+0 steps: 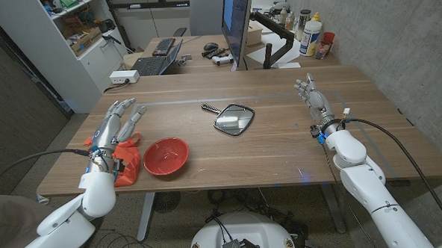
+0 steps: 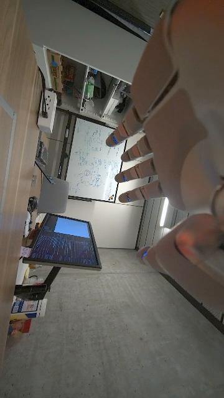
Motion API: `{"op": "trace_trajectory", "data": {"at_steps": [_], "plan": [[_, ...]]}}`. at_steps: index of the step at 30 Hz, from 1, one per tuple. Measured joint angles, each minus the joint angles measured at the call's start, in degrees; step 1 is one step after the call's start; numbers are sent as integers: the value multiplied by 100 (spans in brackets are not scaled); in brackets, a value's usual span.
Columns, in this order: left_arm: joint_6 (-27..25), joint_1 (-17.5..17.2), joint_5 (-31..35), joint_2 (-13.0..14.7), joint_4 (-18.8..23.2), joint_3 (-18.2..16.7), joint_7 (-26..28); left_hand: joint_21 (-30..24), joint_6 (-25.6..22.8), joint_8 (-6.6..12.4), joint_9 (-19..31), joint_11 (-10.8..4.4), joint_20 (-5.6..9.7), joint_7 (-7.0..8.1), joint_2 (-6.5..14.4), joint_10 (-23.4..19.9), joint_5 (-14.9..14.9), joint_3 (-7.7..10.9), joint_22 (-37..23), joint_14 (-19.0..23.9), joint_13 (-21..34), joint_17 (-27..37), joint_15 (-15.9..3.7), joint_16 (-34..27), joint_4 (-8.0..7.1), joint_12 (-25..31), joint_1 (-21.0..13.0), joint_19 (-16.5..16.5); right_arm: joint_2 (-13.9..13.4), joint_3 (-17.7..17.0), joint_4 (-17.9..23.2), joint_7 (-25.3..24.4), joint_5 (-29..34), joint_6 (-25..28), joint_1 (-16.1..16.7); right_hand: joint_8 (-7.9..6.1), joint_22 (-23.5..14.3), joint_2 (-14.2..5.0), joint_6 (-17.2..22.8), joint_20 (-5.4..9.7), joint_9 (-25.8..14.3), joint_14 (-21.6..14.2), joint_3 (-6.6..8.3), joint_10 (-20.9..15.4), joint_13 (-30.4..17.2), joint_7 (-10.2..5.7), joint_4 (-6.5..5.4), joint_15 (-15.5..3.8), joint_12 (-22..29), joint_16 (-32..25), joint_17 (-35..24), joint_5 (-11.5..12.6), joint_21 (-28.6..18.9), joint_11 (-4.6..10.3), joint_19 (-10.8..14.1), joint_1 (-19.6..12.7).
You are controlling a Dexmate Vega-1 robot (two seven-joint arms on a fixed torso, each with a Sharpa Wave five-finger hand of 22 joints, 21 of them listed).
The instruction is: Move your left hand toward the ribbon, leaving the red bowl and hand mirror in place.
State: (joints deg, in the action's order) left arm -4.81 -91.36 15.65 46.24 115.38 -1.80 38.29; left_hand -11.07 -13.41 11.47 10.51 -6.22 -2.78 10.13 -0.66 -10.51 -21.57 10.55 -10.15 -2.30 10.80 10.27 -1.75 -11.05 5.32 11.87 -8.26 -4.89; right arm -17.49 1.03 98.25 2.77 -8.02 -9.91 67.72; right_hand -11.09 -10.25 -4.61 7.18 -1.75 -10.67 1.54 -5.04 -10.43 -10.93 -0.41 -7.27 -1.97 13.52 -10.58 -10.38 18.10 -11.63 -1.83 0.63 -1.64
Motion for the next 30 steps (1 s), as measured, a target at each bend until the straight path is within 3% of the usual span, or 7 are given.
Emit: {"op": "trace_trajectory", "data": {"at_steps": [10,13,30], "plan": [[35,-9,114,8,-125,18,32,0,0,0,0,0,0,0,0,0,0,0,0,0,0,0,0,0,0,0,0,0,26,60,-163,-63,-33,-180,-55,0,0,0,0,-53,0,0,25,4,0,0,-24,0,0,0,0,0,0,-4,-50,0],[-11,-8,186,27,-123,48,46,0,0,0,0,0,0,0,0,0,0,0,0,0,0,0,0,0,0,0,0,0,27,96,-319,-34,-68,-248,-150,0,0,0,0,-133,0,13,25,45,0,0,-25,-12,0,0,-1,0,0,0,-49,0],[-233,4,369,109,-88,173,94,0,0,0,0,0,0,0,0,0,0,1,0,0,0,-1,0,0,-1,0,0,0,33,321,-944,24,-206,-564,-568,0,0,0,-1,-133,0,20,24,83,0,0,-24,-20,0,0,-1,0,0,-22,-49,0]]}}
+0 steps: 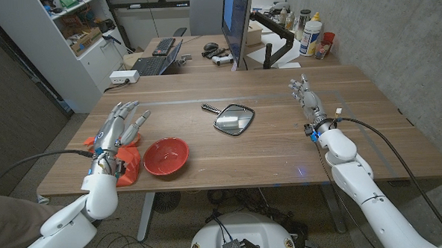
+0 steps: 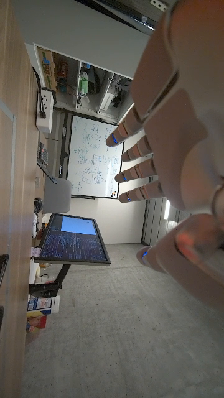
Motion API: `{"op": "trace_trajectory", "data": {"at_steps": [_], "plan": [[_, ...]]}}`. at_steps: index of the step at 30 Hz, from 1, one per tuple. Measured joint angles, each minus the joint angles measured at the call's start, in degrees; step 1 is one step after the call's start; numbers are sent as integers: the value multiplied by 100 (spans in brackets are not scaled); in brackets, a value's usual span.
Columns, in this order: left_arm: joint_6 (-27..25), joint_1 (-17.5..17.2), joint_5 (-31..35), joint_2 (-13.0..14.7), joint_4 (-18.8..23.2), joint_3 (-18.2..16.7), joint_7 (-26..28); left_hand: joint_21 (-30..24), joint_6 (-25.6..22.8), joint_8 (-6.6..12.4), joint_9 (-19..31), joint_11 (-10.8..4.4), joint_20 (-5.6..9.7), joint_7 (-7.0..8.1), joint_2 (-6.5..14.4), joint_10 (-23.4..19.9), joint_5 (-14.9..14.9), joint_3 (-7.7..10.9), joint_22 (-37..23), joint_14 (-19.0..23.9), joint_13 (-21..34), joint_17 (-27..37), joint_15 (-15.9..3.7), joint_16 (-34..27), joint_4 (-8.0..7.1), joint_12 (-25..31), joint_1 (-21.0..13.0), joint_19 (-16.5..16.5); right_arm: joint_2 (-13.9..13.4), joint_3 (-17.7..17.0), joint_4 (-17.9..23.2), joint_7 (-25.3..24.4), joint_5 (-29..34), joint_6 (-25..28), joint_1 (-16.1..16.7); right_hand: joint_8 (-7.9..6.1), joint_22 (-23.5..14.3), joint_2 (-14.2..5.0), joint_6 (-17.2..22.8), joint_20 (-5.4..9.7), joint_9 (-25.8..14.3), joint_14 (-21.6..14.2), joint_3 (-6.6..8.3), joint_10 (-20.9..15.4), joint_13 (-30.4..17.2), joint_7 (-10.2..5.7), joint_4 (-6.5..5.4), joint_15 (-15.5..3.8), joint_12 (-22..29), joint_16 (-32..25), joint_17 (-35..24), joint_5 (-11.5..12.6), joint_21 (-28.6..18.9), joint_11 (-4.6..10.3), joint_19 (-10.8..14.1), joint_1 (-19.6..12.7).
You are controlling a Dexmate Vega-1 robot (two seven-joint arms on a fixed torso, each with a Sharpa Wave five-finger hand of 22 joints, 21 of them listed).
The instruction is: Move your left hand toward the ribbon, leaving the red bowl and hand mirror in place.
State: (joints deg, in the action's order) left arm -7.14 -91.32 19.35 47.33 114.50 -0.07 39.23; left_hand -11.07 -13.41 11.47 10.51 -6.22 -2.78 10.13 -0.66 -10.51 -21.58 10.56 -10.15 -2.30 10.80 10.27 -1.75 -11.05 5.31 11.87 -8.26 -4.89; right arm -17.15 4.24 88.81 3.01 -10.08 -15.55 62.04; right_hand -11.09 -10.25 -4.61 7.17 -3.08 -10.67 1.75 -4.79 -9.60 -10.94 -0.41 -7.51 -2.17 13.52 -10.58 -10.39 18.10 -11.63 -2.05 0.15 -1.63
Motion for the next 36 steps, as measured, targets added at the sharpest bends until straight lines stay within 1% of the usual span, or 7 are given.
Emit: {"op": "trace_trajectory", "data": {"at_steps": [8,17,23,25,35,36], "plan": [[-95,-152,123,18,51,-44,111,0,0,0,0,0,0,0,0,0,0,-16,0,0,0,0,0,0,15,0,0,0,-50,71,-93,-56,-8,-50,-80,0,0,0,0,0,0,0,16,0,0,0,16,0,0,0,0,0,0,0,0,0],[-185,-244,201,-4,56,-92,206,0,0,0,0,0,0,0,0,0,0,-15,0,0,0,0,0,0,15,0,0,0,-110,95,-102,-123,-21,-72,-82,0,0,0,0,0,0,11,16,-1,0,0,16,11,0,0,0,0,22,0,0,0],[-239,-268,226,-38,39,-122,267,0,0,0,0,0,0,0,0,0,0,-15,0,0,0,0,0,0,15,0,0,0,-133,95,-101,-137,-45,-81,-69,0,0,0,-22,-1,0,11,16,-1,0,-22,16,11,0,0,0,0,22,0,1,0],[-257,-271,228,-48,33,-133,280,0,0,0,0,0,0,0,0,0,0,-15,0,0,0,0,0,0,15,0,0,0,-140,95,-101,-139,-53,-81,-66,0,0,0,-22,-31,0,11,16,23,0,-21,16,11,0,0,-1,0,22,-24,32,0],[-383,-282,210,-99,-10,-158,316,0,0,0,0,0,0,0,0,0,0,-15,0,0,0,-1,0,0,15,-22,0,0,-165,95,-101,-139,-88,-76,-59,0,0,0,-21,-31,0,10,16,31,0,-21,16,11,-46,0,-1,0,22,-32,31,0],[-383,-282,210,-99,-10,-158,316,0,0,0,0,0,22,0,0,0,0,-15,0,-2,0,-1,-2,3,15,-22,0,22,-166,95,-101,-139,-92,-70,-58,0,0,0,-21,-31,0,11,16,31,0,-21,16,11,-46,0,-1,0,22,-32,32,0]]}}
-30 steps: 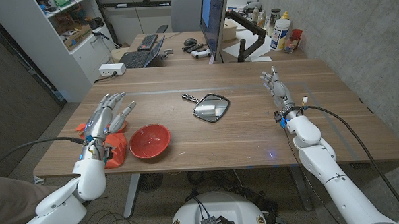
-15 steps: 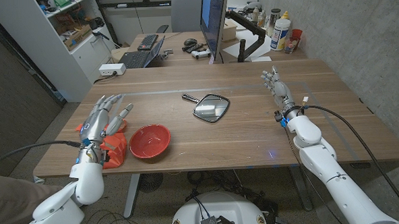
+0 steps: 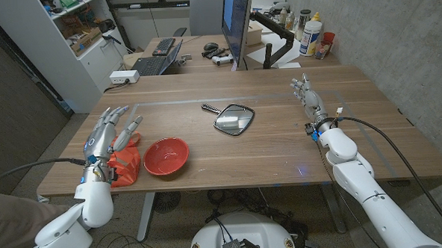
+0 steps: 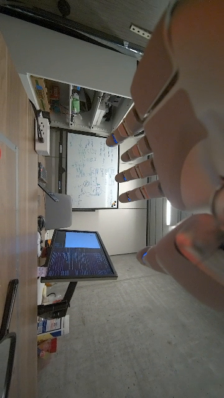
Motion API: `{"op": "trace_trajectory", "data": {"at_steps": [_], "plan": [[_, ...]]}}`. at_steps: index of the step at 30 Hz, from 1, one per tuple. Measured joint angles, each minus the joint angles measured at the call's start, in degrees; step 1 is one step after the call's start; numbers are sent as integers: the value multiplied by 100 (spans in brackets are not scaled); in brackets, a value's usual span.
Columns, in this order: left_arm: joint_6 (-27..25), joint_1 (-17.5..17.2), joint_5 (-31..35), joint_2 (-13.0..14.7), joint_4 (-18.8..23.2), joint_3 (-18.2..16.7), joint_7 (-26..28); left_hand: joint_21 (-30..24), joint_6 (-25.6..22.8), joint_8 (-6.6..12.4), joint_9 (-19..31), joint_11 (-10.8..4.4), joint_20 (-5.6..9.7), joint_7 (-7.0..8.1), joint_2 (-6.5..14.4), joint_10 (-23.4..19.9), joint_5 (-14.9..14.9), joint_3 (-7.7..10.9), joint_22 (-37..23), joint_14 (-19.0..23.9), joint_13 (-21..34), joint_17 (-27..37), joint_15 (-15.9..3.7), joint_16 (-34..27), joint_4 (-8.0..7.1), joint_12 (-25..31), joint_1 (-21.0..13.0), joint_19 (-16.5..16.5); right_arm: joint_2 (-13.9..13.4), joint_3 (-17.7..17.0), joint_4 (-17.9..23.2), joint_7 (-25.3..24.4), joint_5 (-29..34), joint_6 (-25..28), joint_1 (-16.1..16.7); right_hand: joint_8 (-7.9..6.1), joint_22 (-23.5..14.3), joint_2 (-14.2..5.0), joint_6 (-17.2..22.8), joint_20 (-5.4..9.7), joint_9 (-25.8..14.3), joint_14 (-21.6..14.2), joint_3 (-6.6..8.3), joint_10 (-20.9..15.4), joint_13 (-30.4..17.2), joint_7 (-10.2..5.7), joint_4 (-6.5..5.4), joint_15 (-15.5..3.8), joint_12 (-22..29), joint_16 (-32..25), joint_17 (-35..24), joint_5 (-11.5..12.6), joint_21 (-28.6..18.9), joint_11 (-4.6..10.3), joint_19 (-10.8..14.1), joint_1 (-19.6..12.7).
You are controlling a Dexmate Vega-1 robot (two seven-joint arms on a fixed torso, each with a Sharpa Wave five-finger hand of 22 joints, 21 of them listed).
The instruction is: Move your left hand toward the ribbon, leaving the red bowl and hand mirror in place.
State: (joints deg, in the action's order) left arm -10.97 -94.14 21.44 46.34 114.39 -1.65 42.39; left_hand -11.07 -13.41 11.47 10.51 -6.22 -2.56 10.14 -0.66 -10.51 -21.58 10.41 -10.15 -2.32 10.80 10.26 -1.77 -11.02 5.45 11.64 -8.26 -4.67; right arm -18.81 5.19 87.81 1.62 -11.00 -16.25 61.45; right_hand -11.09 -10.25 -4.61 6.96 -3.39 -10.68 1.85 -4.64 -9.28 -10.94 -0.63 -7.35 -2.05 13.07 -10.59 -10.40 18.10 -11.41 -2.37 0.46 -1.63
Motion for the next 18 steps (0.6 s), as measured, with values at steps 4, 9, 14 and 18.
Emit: {"op": "trace_trajectory", "data": {"at_steps": [4,9,14,18], "plan": [[-44,23,-30,-25,-30,0,15,0,-31,0,0,0,52,-31,0,0,0,0,0,-19,0,0,-19,31,0,0,0,52,-1,-2,-1,2,-14,17,0,0,0,0,0,0,0,0,0,0,0,0,0,0,0,0,0,0,0,0,0,0],[-73,84,-70,-48,-89,39,45,0,-31,0,0,-2,71,-31,0,45,0,0,0,-51,0,0,-19,31,0,-22,0,72,-1,-9,-11,4,-25,45,1,0,0,0,0,0,0,0,0,22,0,0,0,0,0,0,0,0,0,-22,0,0],[-105,147,-98,-49,-134,95,78,0,-31,0,0,-21,71,-31,0,65,0,0,0,-63,0,0,-31,31,0,-22,0,72,-1,-22,-16,5,-29,63,0,0,0,0,0,0,0,0,0,21,0,0,0,0,0,0,0,0,0,-21,0,0],[-131,186,-115,-47,-158,135,86,0,-31,0,0,-4,71,-31,0,107,0,-24,0,-63,0,0,-31,31,24,-45,0,72,0,-33,-19,5,-33,75,0,0,0,0,0,0,0,0,0,21,0,0,0,0,0,0,0,0,0,-21,0,0]]}}
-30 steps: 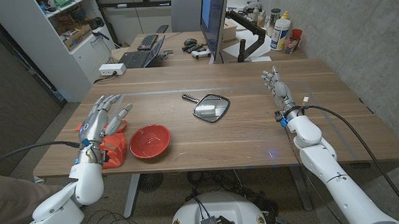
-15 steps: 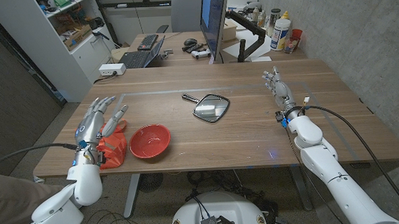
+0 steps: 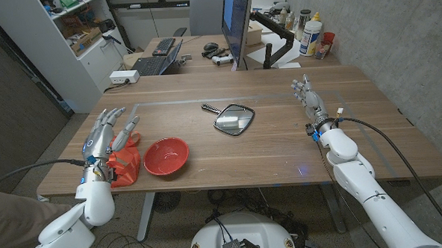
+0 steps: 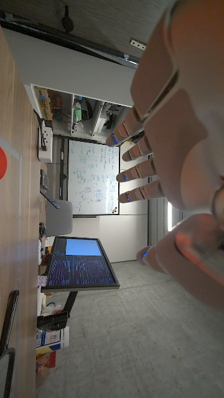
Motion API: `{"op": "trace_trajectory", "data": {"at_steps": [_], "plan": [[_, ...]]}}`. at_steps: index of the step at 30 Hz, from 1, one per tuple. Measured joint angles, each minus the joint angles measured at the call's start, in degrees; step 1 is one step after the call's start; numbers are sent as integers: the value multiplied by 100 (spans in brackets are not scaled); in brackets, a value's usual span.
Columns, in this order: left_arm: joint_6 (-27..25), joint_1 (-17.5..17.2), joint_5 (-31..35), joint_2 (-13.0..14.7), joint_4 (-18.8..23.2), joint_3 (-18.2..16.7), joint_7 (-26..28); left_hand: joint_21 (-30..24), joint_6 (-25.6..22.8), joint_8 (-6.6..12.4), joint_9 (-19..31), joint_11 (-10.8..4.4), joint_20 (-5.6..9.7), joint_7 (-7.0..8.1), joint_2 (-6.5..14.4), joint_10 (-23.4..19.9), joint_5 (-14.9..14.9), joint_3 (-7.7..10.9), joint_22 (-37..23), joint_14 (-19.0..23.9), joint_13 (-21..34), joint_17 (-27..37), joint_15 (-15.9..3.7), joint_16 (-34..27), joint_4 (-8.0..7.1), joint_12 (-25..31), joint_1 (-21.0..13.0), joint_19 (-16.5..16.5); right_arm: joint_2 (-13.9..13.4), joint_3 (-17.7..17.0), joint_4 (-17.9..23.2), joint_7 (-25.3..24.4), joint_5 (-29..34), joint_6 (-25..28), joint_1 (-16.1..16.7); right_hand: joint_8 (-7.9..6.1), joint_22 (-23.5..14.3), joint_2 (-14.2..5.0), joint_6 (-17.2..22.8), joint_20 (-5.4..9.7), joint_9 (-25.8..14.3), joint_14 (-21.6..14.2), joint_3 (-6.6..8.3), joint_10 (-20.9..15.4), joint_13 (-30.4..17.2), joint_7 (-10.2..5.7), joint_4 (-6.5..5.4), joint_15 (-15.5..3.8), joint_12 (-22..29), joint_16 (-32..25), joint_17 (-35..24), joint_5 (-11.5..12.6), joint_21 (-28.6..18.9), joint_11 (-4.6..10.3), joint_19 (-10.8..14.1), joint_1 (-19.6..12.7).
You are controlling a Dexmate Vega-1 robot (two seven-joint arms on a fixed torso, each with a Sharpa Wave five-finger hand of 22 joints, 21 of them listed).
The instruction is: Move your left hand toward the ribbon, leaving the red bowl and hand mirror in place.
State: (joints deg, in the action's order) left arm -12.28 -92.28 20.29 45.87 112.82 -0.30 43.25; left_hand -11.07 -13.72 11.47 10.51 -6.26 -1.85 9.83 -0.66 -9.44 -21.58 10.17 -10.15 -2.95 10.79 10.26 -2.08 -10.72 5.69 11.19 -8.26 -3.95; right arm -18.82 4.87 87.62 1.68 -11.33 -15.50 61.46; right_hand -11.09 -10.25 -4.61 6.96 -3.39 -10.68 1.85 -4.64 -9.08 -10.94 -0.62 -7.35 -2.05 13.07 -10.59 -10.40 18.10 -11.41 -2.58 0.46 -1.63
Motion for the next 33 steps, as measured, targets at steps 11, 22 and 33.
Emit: {"op": "trace_trajectory", "data": {"at_steps": [11,22,33], "plan": [[-146,-24,-55,36,12,40,26,0,0,0,0,0,0,0,0,0,41,0,0,-17,0,0,17,0,0,0,0,0,7,-29,-73,10,-18,2,-27,0,0,0,0,0,0,0,0,19,0,0,0,0,0,0,0,0,0,-19,0,0],[-313,-68,-124,51,29,63,51,0,-32,0,0,0,-20,-32,0,-1,45,0,0,-43,0,0,-9,0,0,0,0,19,12,-43,-169,54,-47,-25,-82,0,0,0,0,0,0,0,0,19,0,0,0,0,0,0,0,0,0,-19,0,0],[-488,-7,-192,82,-24,137,51,0,-63,0,0,1,-114,0,0,-1,45,1,0,-43,0,0,-9,0,-1,0,0,-11,-2,-63,-222,78,-57,-31,-106,0,0,0,0,0,0,0,0,19,0,0,0,0,0,0,0,0,0,-19,0,0]]}}
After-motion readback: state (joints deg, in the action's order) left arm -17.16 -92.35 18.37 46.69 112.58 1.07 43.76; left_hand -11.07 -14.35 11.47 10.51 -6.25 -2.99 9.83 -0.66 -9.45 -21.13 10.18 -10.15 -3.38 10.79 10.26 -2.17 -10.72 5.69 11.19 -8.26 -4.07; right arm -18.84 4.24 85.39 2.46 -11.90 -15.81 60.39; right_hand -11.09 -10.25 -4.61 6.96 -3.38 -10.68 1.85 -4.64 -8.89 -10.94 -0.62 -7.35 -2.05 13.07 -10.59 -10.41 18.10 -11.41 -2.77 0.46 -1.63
